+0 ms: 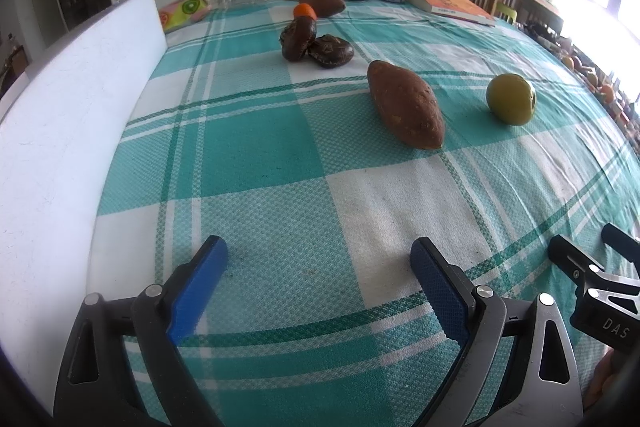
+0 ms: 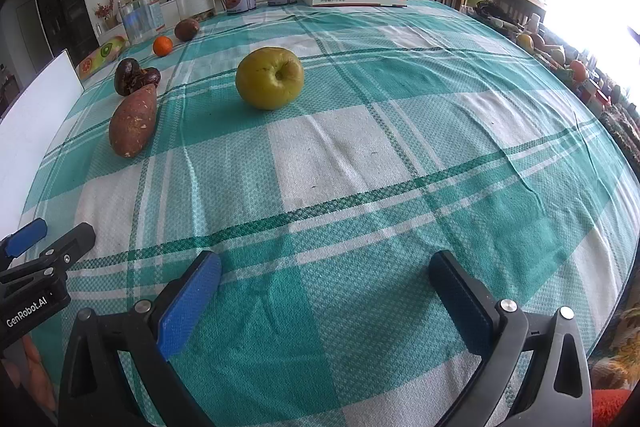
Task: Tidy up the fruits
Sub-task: 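Close the left tool around the red sweet potato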
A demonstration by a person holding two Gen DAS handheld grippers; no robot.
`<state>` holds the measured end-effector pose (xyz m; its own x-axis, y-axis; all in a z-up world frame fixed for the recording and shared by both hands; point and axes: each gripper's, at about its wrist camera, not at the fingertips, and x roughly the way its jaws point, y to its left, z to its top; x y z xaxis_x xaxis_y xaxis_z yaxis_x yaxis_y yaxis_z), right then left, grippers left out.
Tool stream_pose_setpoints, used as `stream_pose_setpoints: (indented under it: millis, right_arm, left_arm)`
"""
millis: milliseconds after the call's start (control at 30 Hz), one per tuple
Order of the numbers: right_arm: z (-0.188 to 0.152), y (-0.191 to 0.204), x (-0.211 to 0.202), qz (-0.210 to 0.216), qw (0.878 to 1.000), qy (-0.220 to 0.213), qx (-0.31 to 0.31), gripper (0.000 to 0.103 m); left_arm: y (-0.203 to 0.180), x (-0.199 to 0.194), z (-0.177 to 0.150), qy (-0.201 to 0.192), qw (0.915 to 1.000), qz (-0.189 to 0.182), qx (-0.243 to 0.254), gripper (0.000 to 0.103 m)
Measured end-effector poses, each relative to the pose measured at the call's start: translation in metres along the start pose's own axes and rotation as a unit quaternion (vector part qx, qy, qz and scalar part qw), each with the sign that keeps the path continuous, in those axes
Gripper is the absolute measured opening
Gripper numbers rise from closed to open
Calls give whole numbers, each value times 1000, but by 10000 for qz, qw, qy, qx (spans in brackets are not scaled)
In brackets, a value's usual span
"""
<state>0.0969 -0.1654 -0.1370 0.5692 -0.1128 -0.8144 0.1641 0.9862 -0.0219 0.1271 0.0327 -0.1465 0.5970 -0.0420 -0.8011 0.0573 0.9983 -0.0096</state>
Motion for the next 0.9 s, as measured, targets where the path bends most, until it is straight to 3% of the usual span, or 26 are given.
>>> stream_pose_setpoints:
  millis: [67, 167, 267, 500, 567, 600, 633, 900]
  right_arm:
    - [0, 0, 0, 1, 10000, 0, 0, 103]
    - [0, 0, 0, -2, 10000, 0, 0, 103]
    - [0, 0, 0, 0, 10000, -1, -1, 103]
    - [0, 0, 0, 0, 10000, 0, -3, 103]
    - [0, 0, 0, 1, 10000, 0, -4, 103]
    - [0, 0, 0, 0, 10000, -1, -3, 103]
    - [0, 0, 0, 0, 10000, -1, -4, 103]
    - [0, 0, -1, -3, 10000, 0, -2, 103]
  left_arm:
    - [3, 1, 8, 176, 9997, -127, -141, 94]
    - [7, 4, 26, 268, 9948, -770, -617, 94]
    - [3, 11, 50, 289, 9896, -1031, -965, 94]
    - [-29, 49, 90, 499, 9946, -694, -593, 91]
    - [-36, 55, 95, 493, 9963, -555, -424, 78]
    - [-38, 57, 96, 512, 9963, -601, -340, 52]
    - [-38, 55, 96, 467, 9964, -648, -273, 44]
    - [4, 6, 45, 560, 9946, -779, -408, 44]
